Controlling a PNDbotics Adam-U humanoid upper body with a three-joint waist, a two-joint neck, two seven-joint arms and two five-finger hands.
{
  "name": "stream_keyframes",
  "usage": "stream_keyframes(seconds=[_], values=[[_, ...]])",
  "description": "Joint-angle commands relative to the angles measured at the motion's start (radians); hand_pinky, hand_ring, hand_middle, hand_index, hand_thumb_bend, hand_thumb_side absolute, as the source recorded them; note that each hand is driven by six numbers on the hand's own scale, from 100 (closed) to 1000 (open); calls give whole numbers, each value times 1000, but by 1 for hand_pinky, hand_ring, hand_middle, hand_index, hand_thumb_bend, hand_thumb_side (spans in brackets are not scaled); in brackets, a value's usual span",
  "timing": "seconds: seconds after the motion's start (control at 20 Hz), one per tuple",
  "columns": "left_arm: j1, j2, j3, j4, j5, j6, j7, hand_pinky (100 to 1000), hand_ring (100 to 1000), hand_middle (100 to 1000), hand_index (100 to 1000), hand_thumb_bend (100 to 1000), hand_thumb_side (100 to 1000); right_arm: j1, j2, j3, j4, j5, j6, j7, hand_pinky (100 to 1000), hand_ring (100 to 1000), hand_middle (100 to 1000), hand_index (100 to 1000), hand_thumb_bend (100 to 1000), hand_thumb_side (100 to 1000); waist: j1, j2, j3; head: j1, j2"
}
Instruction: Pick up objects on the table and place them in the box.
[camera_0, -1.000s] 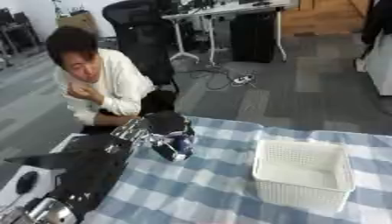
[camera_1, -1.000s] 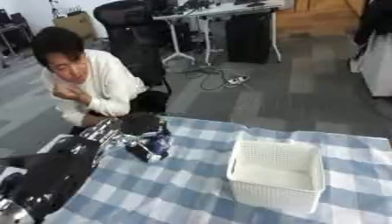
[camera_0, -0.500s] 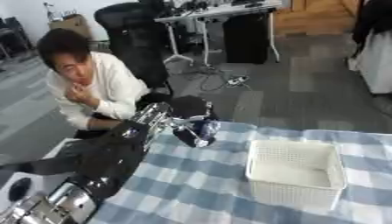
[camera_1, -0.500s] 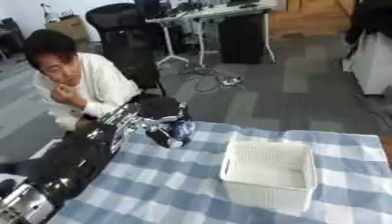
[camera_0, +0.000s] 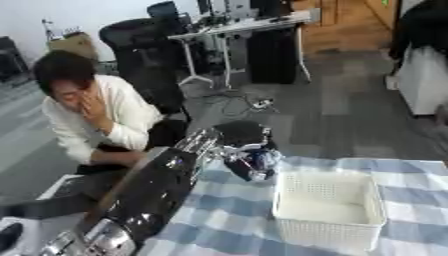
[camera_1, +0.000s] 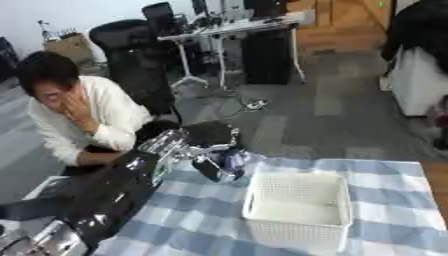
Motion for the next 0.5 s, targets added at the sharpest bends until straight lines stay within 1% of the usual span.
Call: stream_keyframes(seconds=[0.05,0.15,0.2,0.25,0.3,0.35,0.4,0.45,0.5], values=[[-36,-1,8,3,-39,1,25,100,100,119,191,100,479,-22,5,6,-16,-11,-4,9,535,534,589,654,233,1000,-4,-11,-3,18,-17],[-36,-14,16,17,-67,11,38,100,100,136,200,100,482,-26,9,9,-16,-15,-5,13,535,534,589,654,234,1000,-4,-9,-8,23,-20],[-36,-20,21,25,-82,19,42,100,183,276,315,100,449,-29,10,11,-16,-16,-6,15,535,533,589,654,235,1000,-3,-7,-10,26,-23],[-37,-25,24,31,-98,27,44,100,244,311,339,100,475,-30,11,12,-16,-18,-7,17,535,533,589,654,235,1000,-3,-6,-12,27,-25],[-37,-26,22,33,-123,35,41,701,701,621,559,319,810,-32,12,14,-16,-19,-7,19,535,533,589,654,232,1000,-3,-5,-14,28,-27],[-38,-27,19,31,-162,48,37,892,847,782,659,584,901,-33,13,15,-16,-20,-8,22,535,534,589,654,230,1000,-2,-4,-15,30,-28],[-37,-29,19,28,-201,60,37,998,940,856,724,826,953,-35,14,16,-16,-22,-8,23,535,534,589,655,228,1000,-2,-3,-17,31,-30],[-36,-31,20,27,-238,69,36,1000,994,896,759,993,955,-36,15,17,-16,-23,-8,25,535,534,589,655,227,1000,-1,-2,-18,32,-31],[-36,-32,20,27,-272,76,36,1000,1000,961,817,1000,993,-37,16,18,-16,-24,-9,26,535,534,589,655,227,1000,0,-1,-19,33,-31]])
